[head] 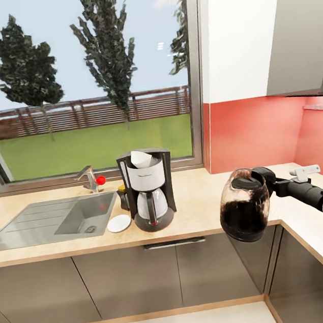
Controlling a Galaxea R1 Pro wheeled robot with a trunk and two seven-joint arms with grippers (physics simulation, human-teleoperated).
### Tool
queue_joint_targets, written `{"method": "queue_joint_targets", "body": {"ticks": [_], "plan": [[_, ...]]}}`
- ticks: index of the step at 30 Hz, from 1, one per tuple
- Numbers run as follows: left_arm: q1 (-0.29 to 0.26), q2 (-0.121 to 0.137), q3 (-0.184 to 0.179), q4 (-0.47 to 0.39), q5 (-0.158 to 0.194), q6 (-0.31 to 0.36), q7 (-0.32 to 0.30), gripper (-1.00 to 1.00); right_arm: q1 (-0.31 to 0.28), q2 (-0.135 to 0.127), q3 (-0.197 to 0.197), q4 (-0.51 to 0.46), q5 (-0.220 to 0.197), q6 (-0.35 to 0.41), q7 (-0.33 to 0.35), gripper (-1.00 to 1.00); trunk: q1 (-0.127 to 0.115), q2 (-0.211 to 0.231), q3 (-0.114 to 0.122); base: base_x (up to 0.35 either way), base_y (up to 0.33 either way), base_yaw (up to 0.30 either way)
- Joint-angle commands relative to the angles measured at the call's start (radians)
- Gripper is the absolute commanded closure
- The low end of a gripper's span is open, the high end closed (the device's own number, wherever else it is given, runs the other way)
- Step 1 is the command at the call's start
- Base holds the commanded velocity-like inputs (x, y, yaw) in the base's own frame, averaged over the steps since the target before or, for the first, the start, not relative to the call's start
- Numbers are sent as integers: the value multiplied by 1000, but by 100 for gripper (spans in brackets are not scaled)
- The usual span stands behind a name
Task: Set up a coffee station on the kitchen countertop: keep the coffee maker on the countertop, move the bottle of coffee from the kitchen shelf to the counter next to the coffee maker, place a paper coffee filter on top of the coffee maker, put the saucer next to the coffee maker with the coffee cup on the saucer, and place the electric kettle next to the coffee maker.
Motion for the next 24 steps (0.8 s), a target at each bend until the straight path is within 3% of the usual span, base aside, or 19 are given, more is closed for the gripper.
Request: {"method": "queue_joint_targets", "body": {"ticks": [1,4,10,13,15,16,17,19,21,24], "plan": [[0,0,9,-1,-10,4,-4,-100,-1,1,-2,-1,1,5,8,100,0,-1,0,0,0,0],[0,0,9,-2,-10,3,-4,-100,-1,1,-2,-1,1,5,8,100,0,-1,0,0,0,0],[0,3,9,-1,-12,-77,-2,-100,-1,9,-1,3,3,6,2,100,0,-1,0,0,0,0],[0,3,5,-1,-13,-87,-3,-100,-1,37,2,11,4,26,-57,100,0,-1,0,0,0,0],[0,6,3,0,-14,-90,-4,-100,-1,98,5,11,1,54,-190,100,0,-1,0,0,0,0],[0,7,3,0,-14,-90,-4,-100,-1,145,6,10,0,62,-293,100,0,-1,0,0,0,0],[0,9,3,0,-14,-90,-4,-100,-1,175,11,9,-1,65,-359,100,0,-1,0,0,0,0],[0,13,2,0,-15,-90,-3,-100,-2,235,55,5,-2,68,-507,100,0,-1,0,0,0,0],[0,15,3,0,-15,-89,-2,-100,-3,261,133,1,-2,69,-631,100,0,-1,0,0,0,0],[0,15,2,0,-14,-88,-3,-100,-13,279,203,-6,-5,69,-756,100,0,-1,0,0,0,0]]}}
